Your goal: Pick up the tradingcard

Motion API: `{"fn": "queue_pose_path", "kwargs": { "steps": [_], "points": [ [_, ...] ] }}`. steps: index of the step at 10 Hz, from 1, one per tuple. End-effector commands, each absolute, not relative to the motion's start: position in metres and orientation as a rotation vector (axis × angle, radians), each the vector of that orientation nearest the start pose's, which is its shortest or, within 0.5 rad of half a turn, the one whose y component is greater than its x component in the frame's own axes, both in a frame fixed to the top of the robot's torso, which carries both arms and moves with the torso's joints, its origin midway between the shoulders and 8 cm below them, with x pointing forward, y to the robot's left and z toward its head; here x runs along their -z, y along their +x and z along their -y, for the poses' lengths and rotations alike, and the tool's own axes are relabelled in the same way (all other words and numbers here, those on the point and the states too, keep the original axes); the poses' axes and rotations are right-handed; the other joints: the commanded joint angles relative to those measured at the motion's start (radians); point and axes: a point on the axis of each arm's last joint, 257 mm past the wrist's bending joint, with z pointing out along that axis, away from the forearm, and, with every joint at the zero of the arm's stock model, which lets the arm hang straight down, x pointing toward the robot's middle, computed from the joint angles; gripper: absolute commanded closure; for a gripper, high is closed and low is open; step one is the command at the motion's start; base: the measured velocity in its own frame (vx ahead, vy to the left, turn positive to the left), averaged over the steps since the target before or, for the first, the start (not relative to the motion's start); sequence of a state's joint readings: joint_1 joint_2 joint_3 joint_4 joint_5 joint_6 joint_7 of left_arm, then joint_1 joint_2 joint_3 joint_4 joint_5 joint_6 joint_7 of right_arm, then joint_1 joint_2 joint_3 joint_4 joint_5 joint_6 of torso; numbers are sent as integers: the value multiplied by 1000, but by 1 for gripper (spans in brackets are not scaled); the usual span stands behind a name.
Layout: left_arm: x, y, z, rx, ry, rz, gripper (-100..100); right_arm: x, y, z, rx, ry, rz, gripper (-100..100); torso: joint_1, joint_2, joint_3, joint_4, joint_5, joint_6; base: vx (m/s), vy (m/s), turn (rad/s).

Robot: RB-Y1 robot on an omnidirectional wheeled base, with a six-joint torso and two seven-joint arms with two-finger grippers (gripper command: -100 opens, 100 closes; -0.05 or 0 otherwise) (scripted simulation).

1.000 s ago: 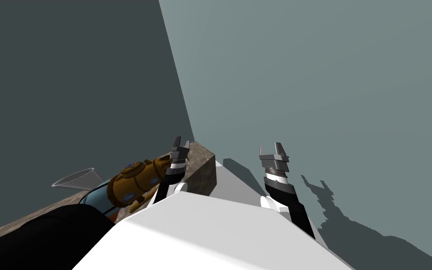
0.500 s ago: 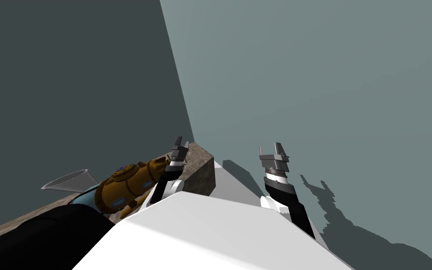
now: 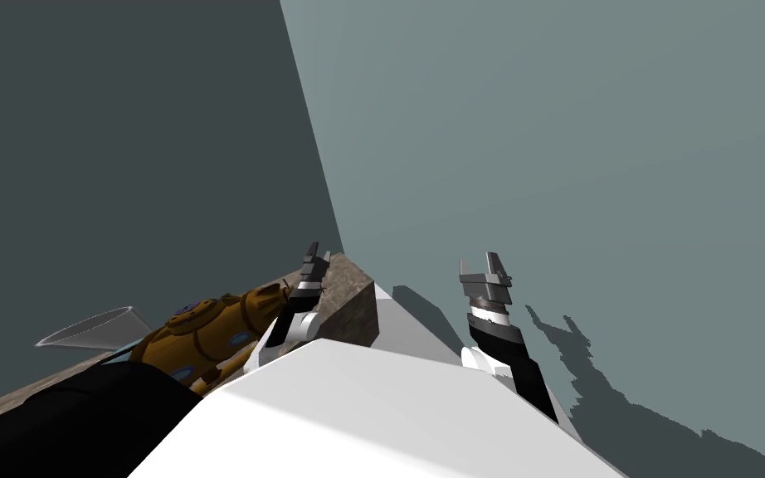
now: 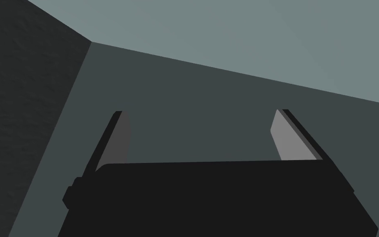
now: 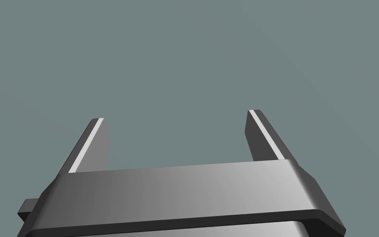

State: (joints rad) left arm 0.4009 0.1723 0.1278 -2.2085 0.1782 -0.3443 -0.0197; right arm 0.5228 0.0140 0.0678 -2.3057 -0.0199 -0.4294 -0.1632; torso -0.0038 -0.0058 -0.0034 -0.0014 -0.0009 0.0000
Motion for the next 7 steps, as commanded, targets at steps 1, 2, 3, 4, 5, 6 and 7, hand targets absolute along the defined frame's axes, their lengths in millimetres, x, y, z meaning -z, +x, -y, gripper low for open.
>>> {"fn": "queue_pose_path", "kwargs": {
  "steps": [1, 2, 3, 4, 5, 6, 7],
  "points": [
    [3, 392, -350, 1241, -779, -721, -100, -15, 352, 264, -1509, 808, -584, 0, 0, 0, 0, 0, 0, 0, 102, -69, 47],
    [7, 394, -360, 1231, -800, -718, -100, -15, 352, 264, -1509, 808, -584, 0, 0, -1, -1, 0, 0, 0, 109, -77, 52],
    [11, 397, -370, 1219, -821, -716, -100, -15, 352, 264, -1509, 808, -584, 0, -1, -2, -1, 0, 0, 0, 100, -83, 46],
    [16, 399, -380, 1206, -845, -713, -100, -15, 352, 264, -1509, 808, -584, 0, -1, -1, -1, 0, 0, 0, 101, -78, 56],
    [22, 401, -391, 1192, -871, -709, -100, -15, 352, 264, -1509, 808, -584, 0, -1, -1, -1, 0, 0, 0, 110, -70, 53],
    [29, 402, -403, 1177, -899, -706, -100, -15, 352, 264, -1509, 808, -584, 0, -1, -2, -1, 0, 0, 0, 98, -61, 71],
    [36, 402, -415, 1161, -930, -701, -100, -15, 352, 264, -1509, 808, -584, 0, 0, -1, -1, 0, 0, 0, 91, -48, 81]
  ]
}}
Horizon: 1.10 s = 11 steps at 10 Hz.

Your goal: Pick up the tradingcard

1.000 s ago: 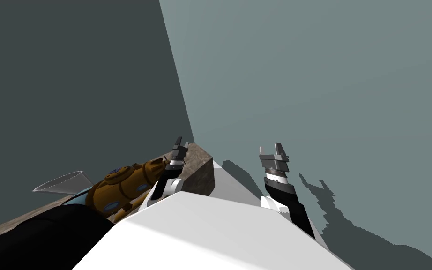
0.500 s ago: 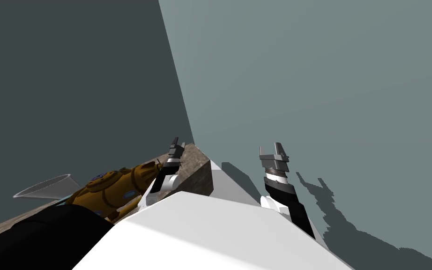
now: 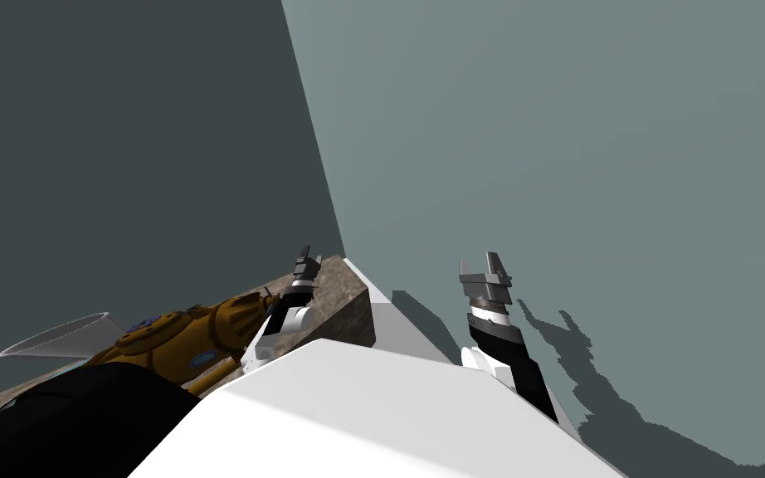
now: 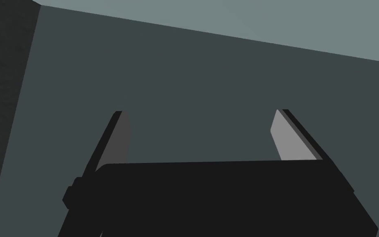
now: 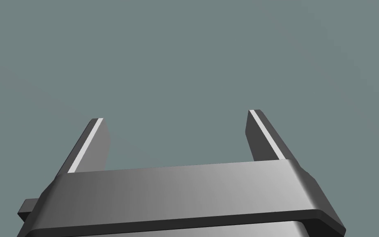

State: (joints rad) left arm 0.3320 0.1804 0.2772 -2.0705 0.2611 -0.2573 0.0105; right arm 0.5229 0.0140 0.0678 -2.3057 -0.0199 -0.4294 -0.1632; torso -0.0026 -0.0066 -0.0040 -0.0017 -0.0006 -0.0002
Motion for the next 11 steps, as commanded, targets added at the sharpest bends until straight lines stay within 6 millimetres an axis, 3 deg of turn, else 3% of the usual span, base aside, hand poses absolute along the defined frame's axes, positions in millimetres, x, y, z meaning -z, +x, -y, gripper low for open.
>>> {"fn": "queue_pose_path", "kwargs": {
  "steps": [1, 6, 11],
  "points": [
    [44, 402, -427, 1144, -962, -697, -100, -15, 352, 264, -1509, 808, -584, 0, 0, 0, 0, 0, 0, 0, 99, -58, 72],
    [95, 391, -489, 1047, -1144, -664, -100, -15, 352, 264, -1509, 808, -584, 0, -2, -1, -1, 0, 0, 0, 109, -80, 105],
    [149, 364, -543, 955, -1326, -610, -100, -15, 352, 264, -1509, 808, -584, 0, -1, 0, 0, 0, 0, 0, 102, -81, 119]
  ]
}}
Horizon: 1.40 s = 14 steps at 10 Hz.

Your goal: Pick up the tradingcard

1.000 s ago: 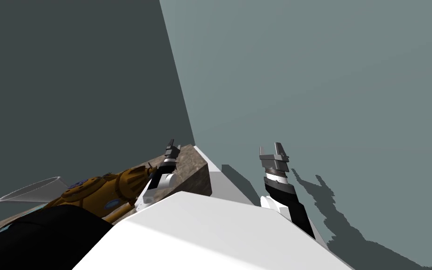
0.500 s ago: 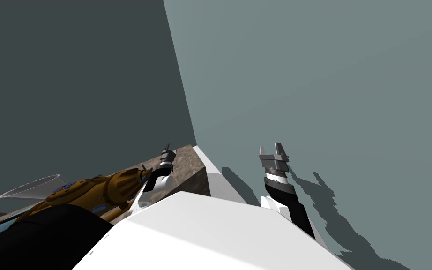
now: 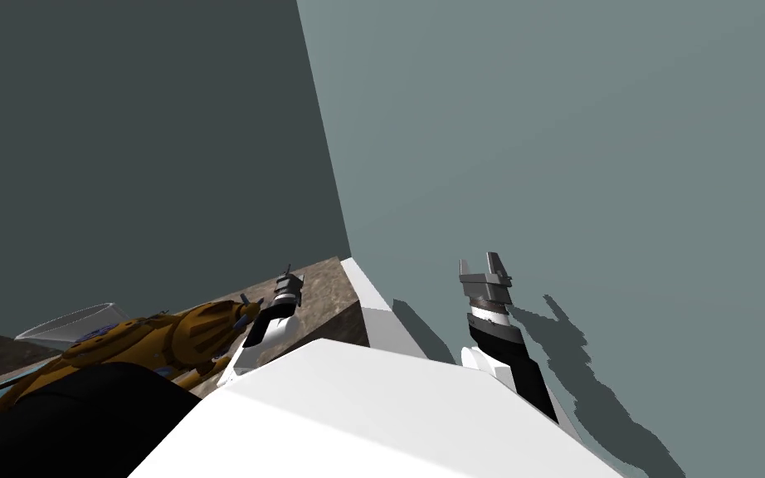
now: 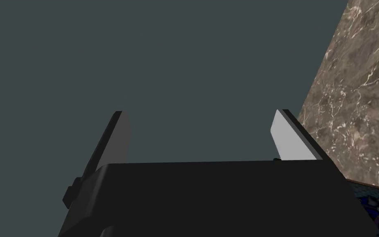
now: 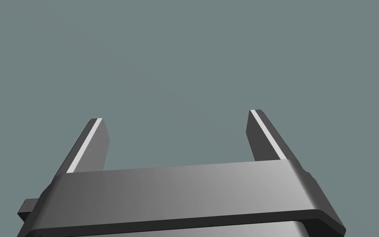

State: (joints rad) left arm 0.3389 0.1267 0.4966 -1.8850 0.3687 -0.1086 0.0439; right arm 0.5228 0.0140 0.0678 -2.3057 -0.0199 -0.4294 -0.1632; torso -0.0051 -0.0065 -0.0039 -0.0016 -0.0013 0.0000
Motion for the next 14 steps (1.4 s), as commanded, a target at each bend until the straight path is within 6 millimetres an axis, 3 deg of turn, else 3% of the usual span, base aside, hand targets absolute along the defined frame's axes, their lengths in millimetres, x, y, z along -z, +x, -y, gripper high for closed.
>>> {"fn": "queue_pose_path", "kwargs": {
  "steps": [1, 5, 7, 8, 9, 10, 14],
  "points": [
    [169, 351, -559, 925, -1392, -583, -100, -15, 352, 264, -1509, 808, -584, 0, 0, 0, 0, 0, 0, 0, 115, -118, 204],
    [215, 321, -579, 876, -1535, -503, -100, -15, 352, 264, -1509, 808, -584, 0, 3, 3, 1, 0, 1, 0, 61, -68, 134],
    [220, 319, -579, 876, -1539, -498, -100, -15, 352, 264, -1509, 808, -584, 0, 5, 4, 2, 1, 1, 0, 12, -15, 30],
    [221, 319, -579, 875, -1543, -497, 0, -15, 352, 264, -1510, 808, -584, 0, 6, 5, 3, 1, 1, 0, 0, 0, 0],
    [221, 319, -579, 875, -1543, -497, -100, -15, 352, 264, -1510, 808, -584, 0, 7, 6, 3, 1, 1, 0, 0, 0, 0],
    [221, 319, -579, 875, -1543, -497, 100, -15, 352, 264, -1510, 808, -584, 0, 7, 6, 3, 1, 1, 0, 0, 0, 0],
    [222, 319, -579, 874, -1544, -497, 100, -15, 352, 264, -1510, 808, -584, 0, 7, 7, 4, 2, 1, 1, 0, 0, 0]
  ]
}}
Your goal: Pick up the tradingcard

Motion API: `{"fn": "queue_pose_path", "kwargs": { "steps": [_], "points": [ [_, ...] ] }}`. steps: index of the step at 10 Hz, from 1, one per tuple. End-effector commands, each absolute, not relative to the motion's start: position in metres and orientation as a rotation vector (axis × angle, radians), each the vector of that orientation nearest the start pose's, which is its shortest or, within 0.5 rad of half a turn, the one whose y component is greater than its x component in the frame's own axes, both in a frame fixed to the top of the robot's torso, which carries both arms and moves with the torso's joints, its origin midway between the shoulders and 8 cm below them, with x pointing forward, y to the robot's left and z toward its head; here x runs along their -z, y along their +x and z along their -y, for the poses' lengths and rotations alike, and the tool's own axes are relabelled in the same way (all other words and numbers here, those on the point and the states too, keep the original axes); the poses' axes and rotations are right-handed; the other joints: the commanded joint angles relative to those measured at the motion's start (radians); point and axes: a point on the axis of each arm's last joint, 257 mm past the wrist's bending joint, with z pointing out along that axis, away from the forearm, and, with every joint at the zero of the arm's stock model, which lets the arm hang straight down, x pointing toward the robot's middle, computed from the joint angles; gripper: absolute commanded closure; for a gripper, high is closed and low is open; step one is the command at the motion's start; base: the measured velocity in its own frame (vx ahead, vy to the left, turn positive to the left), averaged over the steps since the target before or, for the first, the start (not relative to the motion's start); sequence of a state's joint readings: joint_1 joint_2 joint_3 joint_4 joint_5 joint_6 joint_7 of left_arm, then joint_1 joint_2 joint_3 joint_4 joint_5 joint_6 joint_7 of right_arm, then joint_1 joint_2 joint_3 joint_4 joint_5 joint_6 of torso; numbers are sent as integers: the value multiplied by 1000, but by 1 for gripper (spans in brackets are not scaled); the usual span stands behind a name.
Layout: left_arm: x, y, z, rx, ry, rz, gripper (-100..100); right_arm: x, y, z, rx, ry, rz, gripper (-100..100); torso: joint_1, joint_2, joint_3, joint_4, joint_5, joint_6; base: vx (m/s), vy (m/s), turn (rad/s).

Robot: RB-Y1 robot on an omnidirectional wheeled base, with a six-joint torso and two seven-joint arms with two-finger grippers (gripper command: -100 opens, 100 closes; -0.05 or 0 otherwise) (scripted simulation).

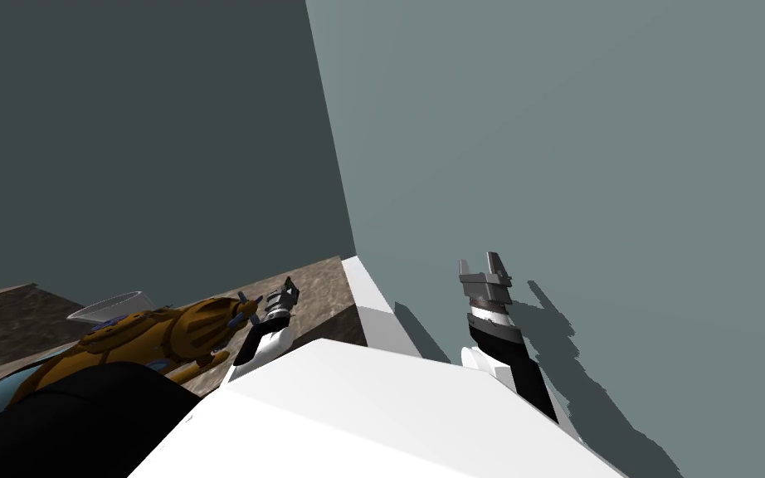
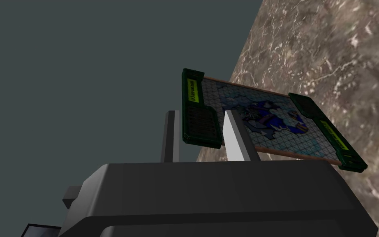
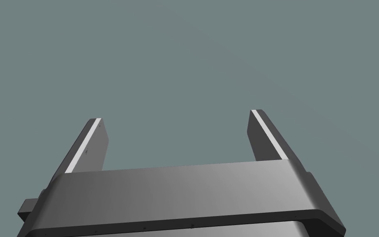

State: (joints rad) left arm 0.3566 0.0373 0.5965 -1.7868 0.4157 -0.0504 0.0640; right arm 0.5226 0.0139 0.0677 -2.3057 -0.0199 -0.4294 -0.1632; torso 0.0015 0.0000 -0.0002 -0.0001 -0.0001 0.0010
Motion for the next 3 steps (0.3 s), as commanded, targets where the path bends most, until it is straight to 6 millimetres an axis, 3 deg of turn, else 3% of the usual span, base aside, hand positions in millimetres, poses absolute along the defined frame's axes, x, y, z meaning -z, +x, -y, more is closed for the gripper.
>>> {"fn": "queue_pose_path", "kwargs": {
  "steps": [1, 2, 3],
  "points": [
    [222, 319, -579, 874, -1544, -497, 0, -15, 352, 264, -1510, 808, -584, 0, 0, 0, 0, 0, 0, 0, 0, 0, 0],
    [222, 319, -579, 874, -1544, -497, 100, -15, 352, 264, -1510, 808, -584, 0, 0, 0, 0, 0, 0, 0, 0, 0, 0],
    [222, 319, -579, 874, -1544, -497, 0, -15, 352, 264, -1510, 808, -584, 0, 0, 0, 0, 0, 0, 0, 0, 0, 0]
  ]
}}
